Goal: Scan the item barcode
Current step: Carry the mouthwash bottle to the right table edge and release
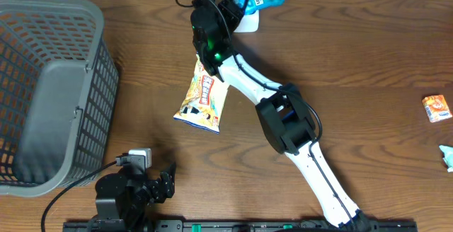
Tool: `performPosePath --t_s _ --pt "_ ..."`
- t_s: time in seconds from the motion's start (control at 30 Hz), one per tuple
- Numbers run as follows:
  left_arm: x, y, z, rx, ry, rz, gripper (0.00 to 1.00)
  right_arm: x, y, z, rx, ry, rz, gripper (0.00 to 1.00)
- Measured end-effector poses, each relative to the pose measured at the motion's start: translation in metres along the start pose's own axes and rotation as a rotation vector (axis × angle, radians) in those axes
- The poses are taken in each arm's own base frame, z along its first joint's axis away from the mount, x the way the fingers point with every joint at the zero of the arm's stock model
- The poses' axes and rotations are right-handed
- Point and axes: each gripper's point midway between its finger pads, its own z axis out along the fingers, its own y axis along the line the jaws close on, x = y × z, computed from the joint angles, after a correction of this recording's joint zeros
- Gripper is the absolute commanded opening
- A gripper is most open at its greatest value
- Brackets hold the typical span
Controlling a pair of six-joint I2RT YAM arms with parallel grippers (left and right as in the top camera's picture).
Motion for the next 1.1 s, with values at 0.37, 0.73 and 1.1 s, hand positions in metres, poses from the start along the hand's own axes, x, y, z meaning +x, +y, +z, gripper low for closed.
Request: performPosePath --t_s 0.37,0.73,1.1 --pt "0.0 0.0 0.0 0.0 0.0 0.0 0.8 0.096 -0.094 0.105 0.145 0.344 0.092 0.15" --pt "0.0 0.0 0.0 0.0 0.0 0.0 0.8 0.295 -0.1 0.224 0.109 0.713 -0.084 0.17" --pt "0.0 0.0 0.0 0.0 0.0 0.0 0.81 0.402 -0.043 0.245 -0.188 0.809 0.082 0.3"
